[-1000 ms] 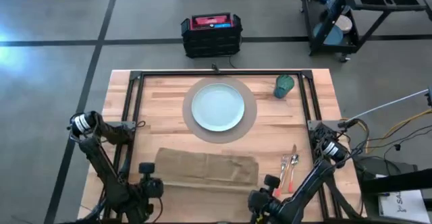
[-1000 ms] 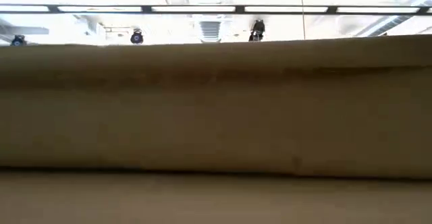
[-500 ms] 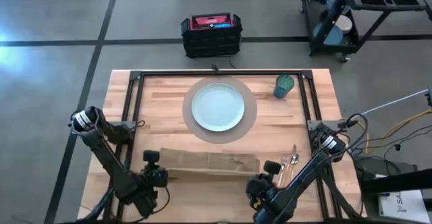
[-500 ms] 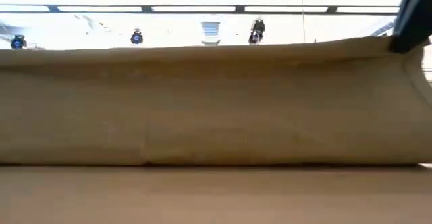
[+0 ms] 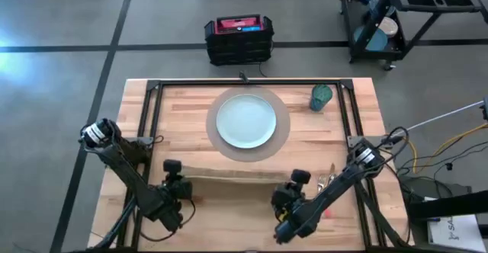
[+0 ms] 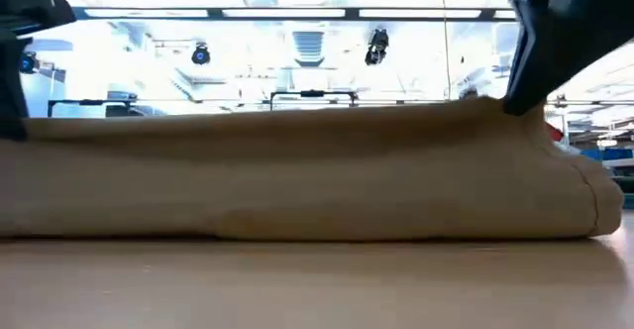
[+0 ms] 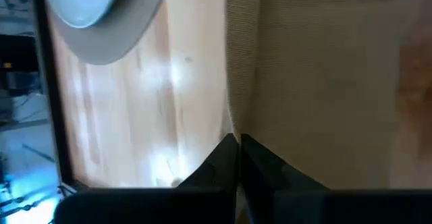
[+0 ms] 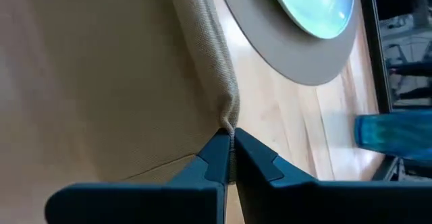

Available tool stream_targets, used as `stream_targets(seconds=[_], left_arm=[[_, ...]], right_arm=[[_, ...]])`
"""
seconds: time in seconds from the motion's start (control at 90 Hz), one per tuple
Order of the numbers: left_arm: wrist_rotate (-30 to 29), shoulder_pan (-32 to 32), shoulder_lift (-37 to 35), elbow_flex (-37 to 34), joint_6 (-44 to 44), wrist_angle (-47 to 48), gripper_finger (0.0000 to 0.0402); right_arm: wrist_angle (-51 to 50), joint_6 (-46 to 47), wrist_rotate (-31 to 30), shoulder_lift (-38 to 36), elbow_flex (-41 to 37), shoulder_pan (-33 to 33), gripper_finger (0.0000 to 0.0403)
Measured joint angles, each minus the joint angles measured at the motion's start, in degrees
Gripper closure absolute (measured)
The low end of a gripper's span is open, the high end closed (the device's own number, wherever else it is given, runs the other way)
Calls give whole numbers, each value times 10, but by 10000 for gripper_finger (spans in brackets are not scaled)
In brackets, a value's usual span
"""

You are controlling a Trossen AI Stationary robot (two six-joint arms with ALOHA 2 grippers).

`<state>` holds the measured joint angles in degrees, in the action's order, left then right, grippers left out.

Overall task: Set table place
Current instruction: Fold the brown table napkin

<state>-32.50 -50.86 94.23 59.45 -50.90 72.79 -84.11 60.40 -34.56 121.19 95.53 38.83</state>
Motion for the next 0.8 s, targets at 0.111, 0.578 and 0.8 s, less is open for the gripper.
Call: stream_targets(seconds=[0.111,0.578,0.8], left_arm=[[-17,2,-3,-12,-1,-11,401],[-46,8,-6,-85,-6,-80,389],[-59,8,-6,-85,-6,-82,371]], right_arm=[[32,0,1,0,-33,-11,403],[88,3,0,0,-76,-24,403],[88,41,0,0,-79,-37,397]])
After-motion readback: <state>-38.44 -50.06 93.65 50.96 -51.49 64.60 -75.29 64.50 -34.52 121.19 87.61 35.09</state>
